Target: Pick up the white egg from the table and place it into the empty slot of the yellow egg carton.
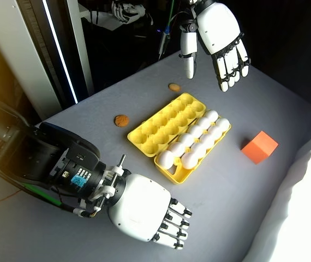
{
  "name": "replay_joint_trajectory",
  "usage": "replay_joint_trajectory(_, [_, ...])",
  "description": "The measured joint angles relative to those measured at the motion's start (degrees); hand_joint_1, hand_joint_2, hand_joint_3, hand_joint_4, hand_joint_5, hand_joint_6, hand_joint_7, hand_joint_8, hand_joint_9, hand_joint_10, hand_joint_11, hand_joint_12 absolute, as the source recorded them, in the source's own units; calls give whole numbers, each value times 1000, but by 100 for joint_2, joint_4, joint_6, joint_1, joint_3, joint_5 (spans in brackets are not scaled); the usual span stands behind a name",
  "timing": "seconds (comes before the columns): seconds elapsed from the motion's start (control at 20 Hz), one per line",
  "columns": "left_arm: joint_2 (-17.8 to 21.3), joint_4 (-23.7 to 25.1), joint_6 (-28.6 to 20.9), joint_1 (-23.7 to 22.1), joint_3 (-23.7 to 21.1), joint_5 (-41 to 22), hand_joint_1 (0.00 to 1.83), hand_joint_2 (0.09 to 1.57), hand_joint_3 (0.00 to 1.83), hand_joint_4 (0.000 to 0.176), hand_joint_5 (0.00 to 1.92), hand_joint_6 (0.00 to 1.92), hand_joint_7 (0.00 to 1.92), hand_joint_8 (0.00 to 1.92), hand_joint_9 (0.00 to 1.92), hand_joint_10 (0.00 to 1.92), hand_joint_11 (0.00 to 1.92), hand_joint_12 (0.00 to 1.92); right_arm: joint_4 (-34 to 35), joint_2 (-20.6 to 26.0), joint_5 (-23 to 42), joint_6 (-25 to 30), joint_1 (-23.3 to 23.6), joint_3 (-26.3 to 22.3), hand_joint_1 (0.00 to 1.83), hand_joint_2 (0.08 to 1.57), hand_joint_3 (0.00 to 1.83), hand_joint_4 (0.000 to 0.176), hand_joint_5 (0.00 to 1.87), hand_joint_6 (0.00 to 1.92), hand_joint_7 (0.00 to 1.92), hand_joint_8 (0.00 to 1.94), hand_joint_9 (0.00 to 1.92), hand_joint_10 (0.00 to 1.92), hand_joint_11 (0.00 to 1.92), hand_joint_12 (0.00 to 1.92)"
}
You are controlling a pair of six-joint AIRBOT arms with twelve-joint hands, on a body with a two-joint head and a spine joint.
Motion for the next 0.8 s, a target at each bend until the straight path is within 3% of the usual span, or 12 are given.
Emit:
replay_joint_trajectory(0.1, [0,2,0,0,0,7,0,1288,0,0,287,0,318,4,280,1,0,400,-4,4,33,0,0,4,1237,1113,7,0,342,14,302,9,222,17,0,568])
replay_joint_trajectory(0.15, [0,0,0,0,0,2,0,1279,0,0,308,0,341,4,308,3,0,473,-2,7,31,0,0,7,1261,1098,0,0,364,19,333,15,255,27,0,644])
replay_joint_trajectory(0.8, [0,-116,2,-33,0,-24,0,1290,2,0,320,2,348,3,311,5,0,426,-2,7,76,0,-2,17,1214,1083,0,0,667,73,733,76,575,153,0,1309])
